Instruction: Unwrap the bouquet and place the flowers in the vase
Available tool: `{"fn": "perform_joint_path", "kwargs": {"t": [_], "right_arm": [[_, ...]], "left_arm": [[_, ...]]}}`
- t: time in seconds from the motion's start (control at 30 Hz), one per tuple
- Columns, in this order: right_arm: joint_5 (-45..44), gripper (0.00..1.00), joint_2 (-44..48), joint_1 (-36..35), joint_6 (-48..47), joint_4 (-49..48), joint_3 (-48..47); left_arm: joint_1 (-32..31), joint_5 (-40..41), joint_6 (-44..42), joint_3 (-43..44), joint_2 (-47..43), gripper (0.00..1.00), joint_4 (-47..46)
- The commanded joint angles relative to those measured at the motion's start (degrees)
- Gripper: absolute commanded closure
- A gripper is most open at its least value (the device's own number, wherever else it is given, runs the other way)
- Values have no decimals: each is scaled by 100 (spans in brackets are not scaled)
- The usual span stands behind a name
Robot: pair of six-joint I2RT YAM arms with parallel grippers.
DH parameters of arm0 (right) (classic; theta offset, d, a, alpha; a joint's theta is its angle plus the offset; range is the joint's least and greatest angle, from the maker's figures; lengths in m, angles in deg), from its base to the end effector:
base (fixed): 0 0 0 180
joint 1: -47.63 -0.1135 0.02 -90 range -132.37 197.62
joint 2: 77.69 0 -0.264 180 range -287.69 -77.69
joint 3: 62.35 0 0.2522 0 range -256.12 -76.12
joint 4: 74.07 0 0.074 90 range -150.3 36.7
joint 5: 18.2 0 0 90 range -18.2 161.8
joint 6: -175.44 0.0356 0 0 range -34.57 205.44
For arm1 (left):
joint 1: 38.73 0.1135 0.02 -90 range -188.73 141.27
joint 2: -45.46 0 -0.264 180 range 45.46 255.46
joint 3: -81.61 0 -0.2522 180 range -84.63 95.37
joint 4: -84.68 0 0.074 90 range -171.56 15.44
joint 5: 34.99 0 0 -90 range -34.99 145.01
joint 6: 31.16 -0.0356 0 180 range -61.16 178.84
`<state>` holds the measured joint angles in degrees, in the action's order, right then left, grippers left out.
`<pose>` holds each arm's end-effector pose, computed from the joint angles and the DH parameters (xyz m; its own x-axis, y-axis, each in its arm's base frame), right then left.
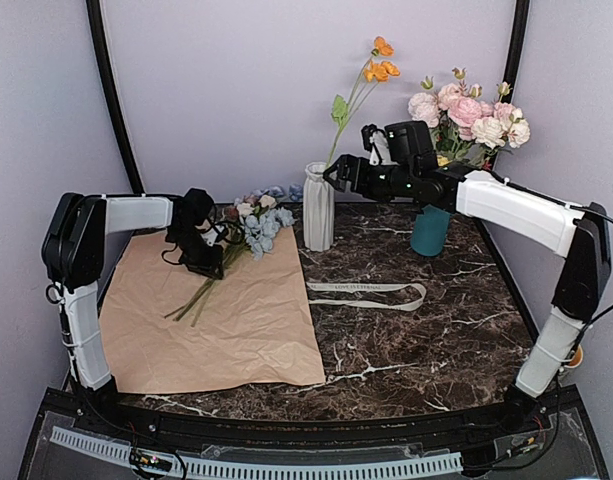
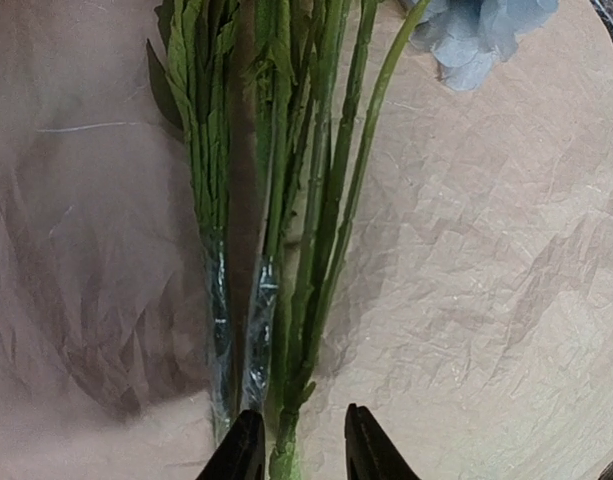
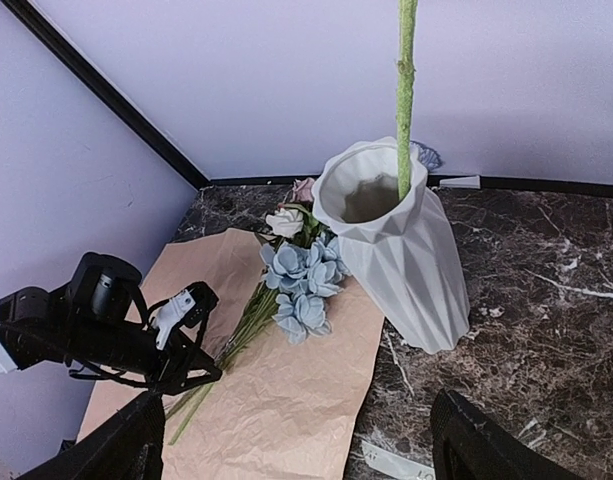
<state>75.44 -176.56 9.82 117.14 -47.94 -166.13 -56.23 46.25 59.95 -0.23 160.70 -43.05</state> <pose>0.3258 0.2556 0.3563 -0.5894 0.2065 -0.7810 -0.4101 0.7566 0.5094 0.3914 -0.1291 0.1761 -0.8990 0.2634 -0.3498 0.3311 0.9317 -0.1493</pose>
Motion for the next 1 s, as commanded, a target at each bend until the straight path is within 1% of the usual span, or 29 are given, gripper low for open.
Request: {"fn": "perform_joint_path", "kwargs": {"t": [0.0, 0.07, 0.2, 0.37, 0.43, 0.7, 0.77, 0.83, 0.93, 0.97], "right_arm": [[-29, 9, 310, -41, 38, -320, 169], [-30, 9, 324, -35, 38, -309, 199], [-12, 9, 333, -41, 28, -302, 204], [33, 9, 288, -30, -9, -315, 149], [63, 8, 258, -37, -30, -316, 111], [145, 9, 228, -38, -7, -392, 127], [167, 8, 213, -40, -6, -392, 116], [201, 8, 195, -35, -6, -400, 120], [281, 9, 167, -35, 52, -459, 169], [308, 9, 159, -37, 82, -490, 195]], "left_arm": [[-84, 40, -90, -34, 94, 69, 148], [-131, 40, -110, 7, 168, 71, 183], [-234, 79, -102, 105, 263, 80, 180], [-312, 448, -40, 215, 299, 95, 290], [-316, 528, 16, 274, 207, 98, 353], [-314, 641, 233, 434, -209, 100, 724], [-313, 550, 257, 405, -318, 100, 799], [-315, 328, 289, 278, -428, 100, 754], [-311, -492, 255, -33, -554, 100, 467], [-313, -571, 317, -94, -571, 100, 420]]}}
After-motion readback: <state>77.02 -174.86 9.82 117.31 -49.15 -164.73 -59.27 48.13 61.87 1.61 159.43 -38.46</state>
